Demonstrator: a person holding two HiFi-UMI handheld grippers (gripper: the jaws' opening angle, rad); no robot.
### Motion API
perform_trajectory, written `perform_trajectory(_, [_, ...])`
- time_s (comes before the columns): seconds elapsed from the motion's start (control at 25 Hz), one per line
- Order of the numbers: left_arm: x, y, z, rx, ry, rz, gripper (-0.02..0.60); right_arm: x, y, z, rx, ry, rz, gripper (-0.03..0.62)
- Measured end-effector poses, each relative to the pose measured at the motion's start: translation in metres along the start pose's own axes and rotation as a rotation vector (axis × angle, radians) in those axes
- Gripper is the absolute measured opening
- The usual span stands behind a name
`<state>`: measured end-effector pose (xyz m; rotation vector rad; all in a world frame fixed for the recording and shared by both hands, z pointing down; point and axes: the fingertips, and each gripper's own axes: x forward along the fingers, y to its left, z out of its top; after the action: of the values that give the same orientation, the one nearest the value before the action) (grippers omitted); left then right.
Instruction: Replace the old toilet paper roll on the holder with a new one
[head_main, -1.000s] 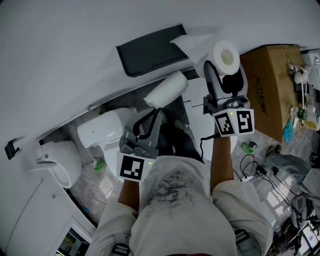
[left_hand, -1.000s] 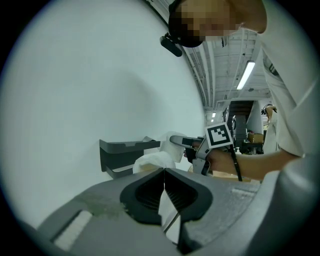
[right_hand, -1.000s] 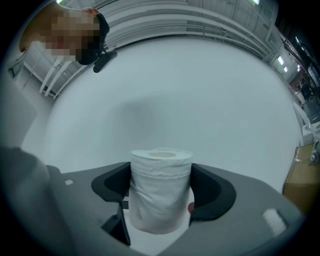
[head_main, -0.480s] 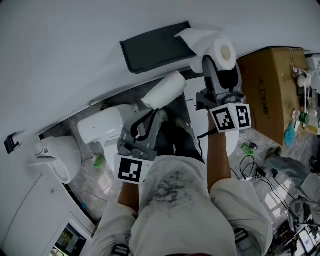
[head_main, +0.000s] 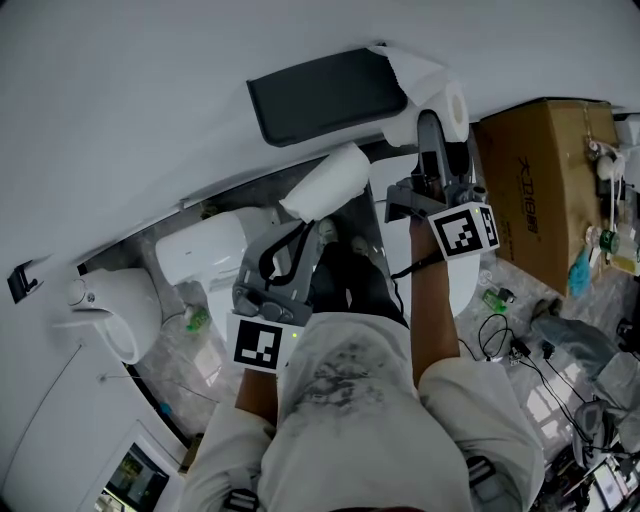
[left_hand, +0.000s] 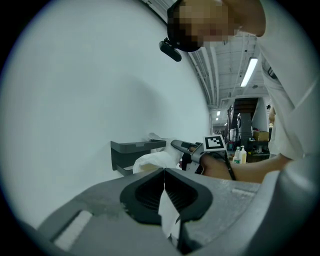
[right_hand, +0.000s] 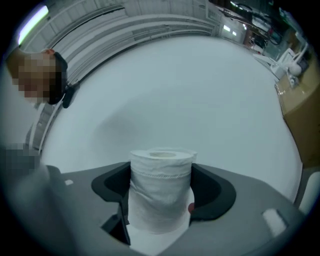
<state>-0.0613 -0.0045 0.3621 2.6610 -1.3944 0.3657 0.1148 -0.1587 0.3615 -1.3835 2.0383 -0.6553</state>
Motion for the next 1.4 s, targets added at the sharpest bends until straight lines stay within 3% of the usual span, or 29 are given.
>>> perform_trajectory(0.52, [0.013,-0.003,0.01,0.02,-0.03,-0.018,0.008,-0.002,-0.026,-0.014,0.309,-0.045,0.008,0.365])
perform_trajectory(1.04, [0.013,0.001,0.014,0.025,-0.037,-0.019,0.008,0.006,-0.027,-0.018,0.374,-0.058,0.027,0.367])
perform_trajectory(1.4, [0.017,-0.003,0.019,0.034,-0.04,-0.015,0.008,0.013,-0.012,-0.029,0.457,-0.027,0.093,0.367])
